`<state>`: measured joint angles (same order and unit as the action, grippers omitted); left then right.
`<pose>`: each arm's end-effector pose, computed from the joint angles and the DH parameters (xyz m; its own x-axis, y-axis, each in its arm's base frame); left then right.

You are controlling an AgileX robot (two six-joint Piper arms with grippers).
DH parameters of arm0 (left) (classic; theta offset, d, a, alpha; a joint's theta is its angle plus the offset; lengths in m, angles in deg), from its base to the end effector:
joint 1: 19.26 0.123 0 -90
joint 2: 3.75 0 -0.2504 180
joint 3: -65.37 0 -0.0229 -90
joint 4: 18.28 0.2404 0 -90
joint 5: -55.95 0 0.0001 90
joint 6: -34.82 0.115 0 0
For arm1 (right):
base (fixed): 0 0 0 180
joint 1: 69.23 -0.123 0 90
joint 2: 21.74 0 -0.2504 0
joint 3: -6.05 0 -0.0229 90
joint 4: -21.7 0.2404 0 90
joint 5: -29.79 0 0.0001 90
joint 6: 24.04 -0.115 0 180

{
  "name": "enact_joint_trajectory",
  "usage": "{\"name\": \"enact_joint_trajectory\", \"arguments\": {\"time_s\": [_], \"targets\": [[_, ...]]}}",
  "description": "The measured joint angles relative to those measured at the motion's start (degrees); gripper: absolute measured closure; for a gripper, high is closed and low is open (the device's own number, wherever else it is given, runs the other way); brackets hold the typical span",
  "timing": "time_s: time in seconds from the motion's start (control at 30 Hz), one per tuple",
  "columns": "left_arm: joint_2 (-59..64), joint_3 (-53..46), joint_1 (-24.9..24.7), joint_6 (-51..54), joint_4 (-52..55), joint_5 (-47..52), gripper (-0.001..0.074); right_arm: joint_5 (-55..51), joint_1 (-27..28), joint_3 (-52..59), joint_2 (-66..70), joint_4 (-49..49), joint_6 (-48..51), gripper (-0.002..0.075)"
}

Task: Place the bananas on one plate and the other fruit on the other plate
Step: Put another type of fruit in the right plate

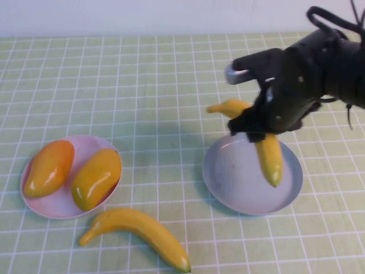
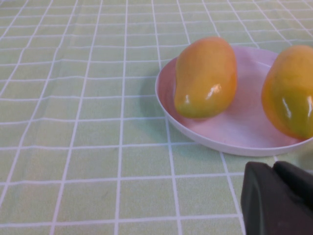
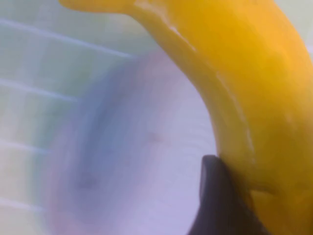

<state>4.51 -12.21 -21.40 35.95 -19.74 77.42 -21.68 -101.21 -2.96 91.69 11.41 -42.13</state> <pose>0.1000 -0.0048 0.1650 -0.2974 0.0071 -0.9547 0.0451 0.9990 -0.0066 0.3354 0.1904 0.2115 -0.8515 -0.2962 -0.4328 -0.3098 0.9499 -0.0406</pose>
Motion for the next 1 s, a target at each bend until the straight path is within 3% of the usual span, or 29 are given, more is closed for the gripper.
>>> {"name": "enact_joint_trajectory", "arguments": {"time_s": [0.17,0.73,0.8,0.93,1.0], "targets": [[0.00,0.00,0.00,0.00,0.00,0.00,0.0735,-3.46,4.69,0.19,2.53,-0.16,-2.07,0.0409],[0.00,0.00,0.00,0.00,0.00,0.00,0.0735,-3.50,5.92,0.19,9.86,2.32,-2.20,0.0408],[0.00,0.00,0.00,0.00,0.00,0.00,0.0735,-3.50,5.92,0.19,9.96,2.32,-2.20,0.0364],[0.00,0.00,0.00,0.00,0.00,0.00,0.0735,-3.84,6.06,0.19,9.90,2.32,-2.20,0.0180],[0.00,0.00,0.00,0.00,0.00,0.00,0.0735,-3.94,6.05,0.19,9.57,2.32,-2.20,0.0128]]}}
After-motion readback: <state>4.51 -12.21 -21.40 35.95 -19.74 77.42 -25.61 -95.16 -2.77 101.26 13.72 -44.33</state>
